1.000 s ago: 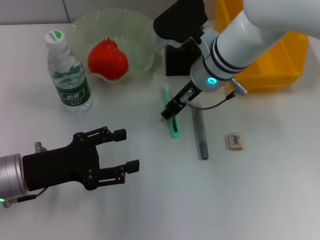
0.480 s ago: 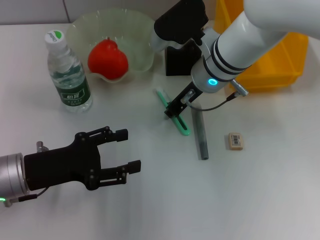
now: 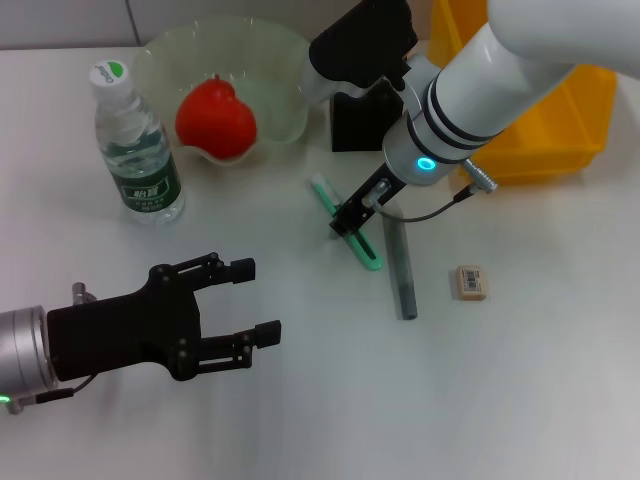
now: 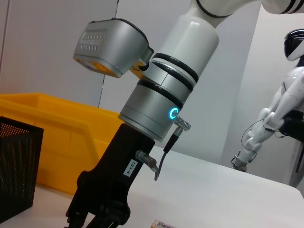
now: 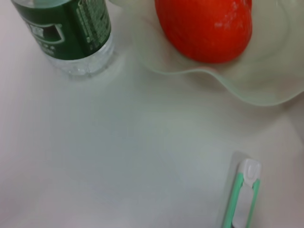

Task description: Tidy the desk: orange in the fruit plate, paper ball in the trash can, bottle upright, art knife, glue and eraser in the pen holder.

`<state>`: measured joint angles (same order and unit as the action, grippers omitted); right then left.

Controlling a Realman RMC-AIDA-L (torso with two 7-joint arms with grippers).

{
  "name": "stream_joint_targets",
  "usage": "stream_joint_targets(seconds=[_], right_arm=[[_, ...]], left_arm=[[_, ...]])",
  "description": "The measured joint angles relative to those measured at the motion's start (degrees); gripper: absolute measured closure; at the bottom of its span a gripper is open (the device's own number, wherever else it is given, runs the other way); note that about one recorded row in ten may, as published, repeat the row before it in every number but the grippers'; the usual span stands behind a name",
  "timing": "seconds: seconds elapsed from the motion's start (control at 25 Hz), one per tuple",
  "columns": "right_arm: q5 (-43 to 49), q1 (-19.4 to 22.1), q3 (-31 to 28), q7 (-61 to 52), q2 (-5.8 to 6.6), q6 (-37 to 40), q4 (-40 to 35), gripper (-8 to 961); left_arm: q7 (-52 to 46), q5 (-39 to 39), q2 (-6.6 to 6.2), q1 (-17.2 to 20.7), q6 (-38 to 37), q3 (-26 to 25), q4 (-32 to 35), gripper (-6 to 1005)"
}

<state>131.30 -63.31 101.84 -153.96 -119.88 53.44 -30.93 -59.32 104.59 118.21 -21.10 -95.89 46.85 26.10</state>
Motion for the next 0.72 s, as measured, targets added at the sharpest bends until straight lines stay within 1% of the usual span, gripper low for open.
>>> stream_joint_targets(seconds=[0.36, 0.56, 0.72], right_arm=[[0.0, 0.0, -0.1, 0.0, 0.00, 0.0, 0.0, 687], [0.0, 0.2, -0.4, 0.0, 0.00, 0.0, 0.0, 784], [0.0, 0.4, -0.4, 0.0, 0.00, 0.0, 0.0, 781]], left_arm=[[0.0, 0.0, 0.00, 0.0, -0.1, 0.1, 0.2, 188], [0.0, 0.0, 0.00, 0.0, -0.1, 0.1, 0.4, 188], [0.0, 0.0, 0.00, -0.1, -0.1, 0.1, 0.4, 188]])
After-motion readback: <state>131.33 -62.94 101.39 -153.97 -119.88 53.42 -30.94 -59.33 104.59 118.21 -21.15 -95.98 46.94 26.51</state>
